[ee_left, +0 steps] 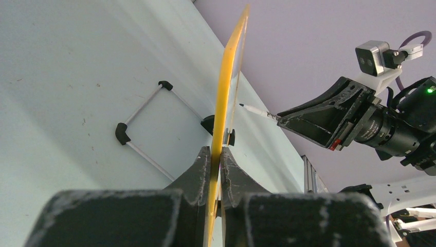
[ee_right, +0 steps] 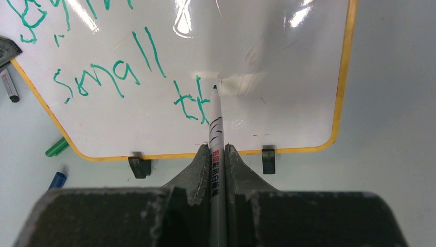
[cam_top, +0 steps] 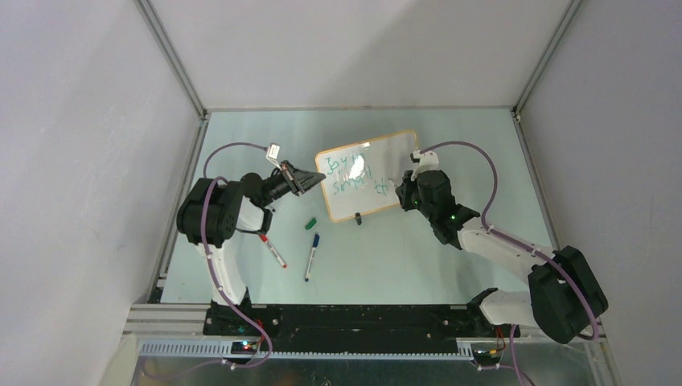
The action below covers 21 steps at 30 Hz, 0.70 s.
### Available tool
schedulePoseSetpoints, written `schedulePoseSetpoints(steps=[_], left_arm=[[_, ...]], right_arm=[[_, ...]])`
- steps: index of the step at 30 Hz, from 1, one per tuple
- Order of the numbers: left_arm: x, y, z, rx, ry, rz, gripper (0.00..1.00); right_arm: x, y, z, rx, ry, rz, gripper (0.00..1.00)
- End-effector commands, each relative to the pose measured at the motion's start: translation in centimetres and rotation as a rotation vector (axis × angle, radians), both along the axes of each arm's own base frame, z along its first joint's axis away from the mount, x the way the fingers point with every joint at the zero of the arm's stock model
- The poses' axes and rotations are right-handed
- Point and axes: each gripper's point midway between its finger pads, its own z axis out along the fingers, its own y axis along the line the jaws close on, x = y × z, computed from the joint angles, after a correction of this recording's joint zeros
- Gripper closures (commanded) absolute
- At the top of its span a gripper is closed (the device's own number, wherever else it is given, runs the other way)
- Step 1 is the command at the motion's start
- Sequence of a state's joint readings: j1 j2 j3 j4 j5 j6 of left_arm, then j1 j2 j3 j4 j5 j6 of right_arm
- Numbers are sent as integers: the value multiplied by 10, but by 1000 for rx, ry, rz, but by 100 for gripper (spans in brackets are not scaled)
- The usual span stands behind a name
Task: Write a sentence on the whiteboard
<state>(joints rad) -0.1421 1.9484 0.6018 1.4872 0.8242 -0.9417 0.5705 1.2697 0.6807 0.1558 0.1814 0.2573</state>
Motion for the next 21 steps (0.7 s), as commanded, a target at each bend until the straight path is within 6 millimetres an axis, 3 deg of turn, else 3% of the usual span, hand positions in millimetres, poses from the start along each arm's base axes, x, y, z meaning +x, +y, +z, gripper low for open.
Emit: schedulePoseSetpoints(steps=[1,21], left_arm=[[-7,-4,22,-7,-89,-32,100],[-8,-4,22,-6,-90,-28,100]], right_arm=[[10,1,12,18,-52,-8,100],[18,-5,7,3,-9,-44,100]])
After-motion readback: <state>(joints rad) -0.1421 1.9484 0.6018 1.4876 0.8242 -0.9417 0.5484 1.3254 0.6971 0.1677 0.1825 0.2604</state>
